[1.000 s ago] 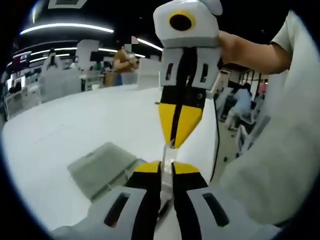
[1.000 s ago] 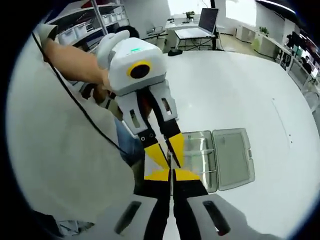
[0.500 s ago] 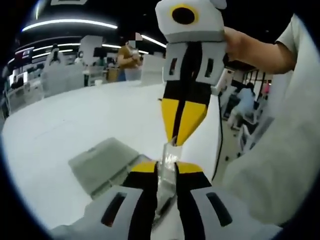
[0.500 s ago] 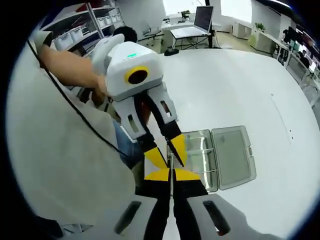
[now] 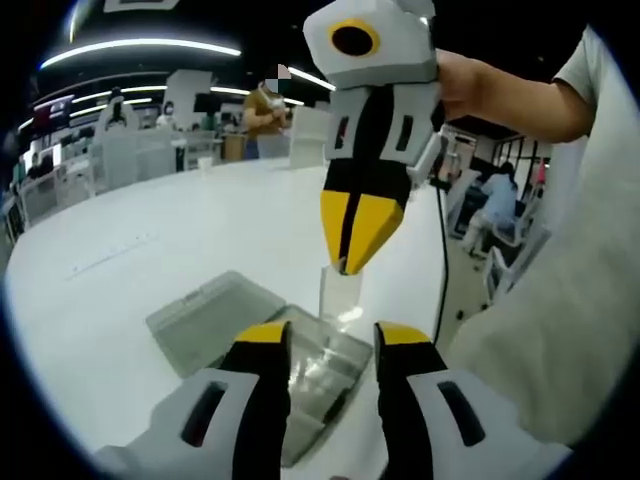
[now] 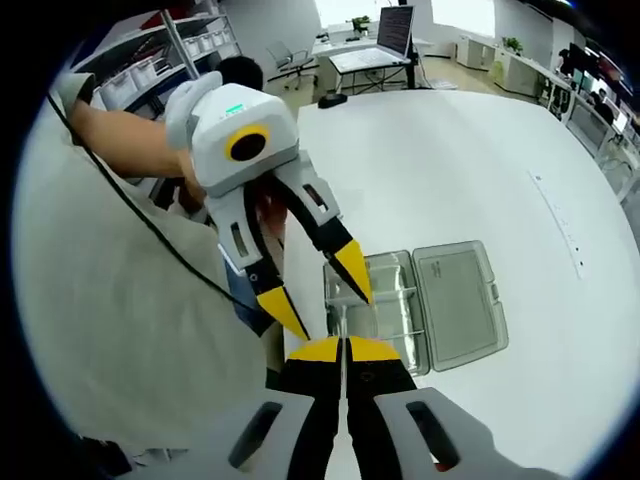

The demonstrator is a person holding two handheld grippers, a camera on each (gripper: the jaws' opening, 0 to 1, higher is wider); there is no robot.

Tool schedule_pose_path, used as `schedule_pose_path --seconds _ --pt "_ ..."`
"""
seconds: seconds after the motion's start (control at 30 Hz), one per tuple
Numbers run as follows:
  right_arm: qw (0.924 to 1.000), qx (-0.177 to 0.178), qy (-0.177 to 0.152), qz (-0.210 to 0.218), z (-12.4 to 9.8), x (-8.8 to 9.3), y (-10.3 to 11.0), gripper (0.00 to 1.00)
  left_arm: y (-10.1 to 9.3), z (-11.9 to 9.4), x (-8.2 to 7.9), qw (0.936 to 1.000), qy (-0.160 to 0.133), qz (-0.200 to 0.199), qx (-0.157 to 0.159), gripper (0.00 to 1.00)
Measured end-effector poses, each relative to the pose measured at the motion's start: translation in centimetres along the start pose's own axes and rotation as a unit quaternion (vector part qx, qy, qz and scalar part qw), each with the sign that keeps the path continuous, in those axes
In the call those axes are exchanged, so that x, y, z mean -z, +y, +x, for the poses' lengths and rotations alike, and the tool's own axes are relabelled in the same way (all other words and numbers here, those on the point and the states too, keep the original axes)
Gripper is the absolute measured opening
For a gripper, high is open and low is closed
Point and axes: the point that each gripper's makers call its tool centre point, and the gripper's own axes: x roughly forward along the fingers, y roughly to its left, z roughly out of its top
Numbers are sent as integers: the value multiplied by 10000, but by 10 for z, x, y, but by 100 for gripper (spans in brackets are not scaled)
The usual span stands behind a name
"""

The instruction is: Insert the divider into the dual guide fixture by aligning both edges with the guide slots and pushing it downward to the bottom, including one-sided entry, uneven engagement, binding, and posture correction.

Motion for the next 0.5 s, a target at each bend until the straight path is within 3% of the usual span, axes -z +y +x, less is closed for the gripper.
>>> schedule_pose_path --seconds 0.5 --pt "9998 67 183 -60 3 12 -8 0 7 -5 0 9995 -2 -72 -318 56"
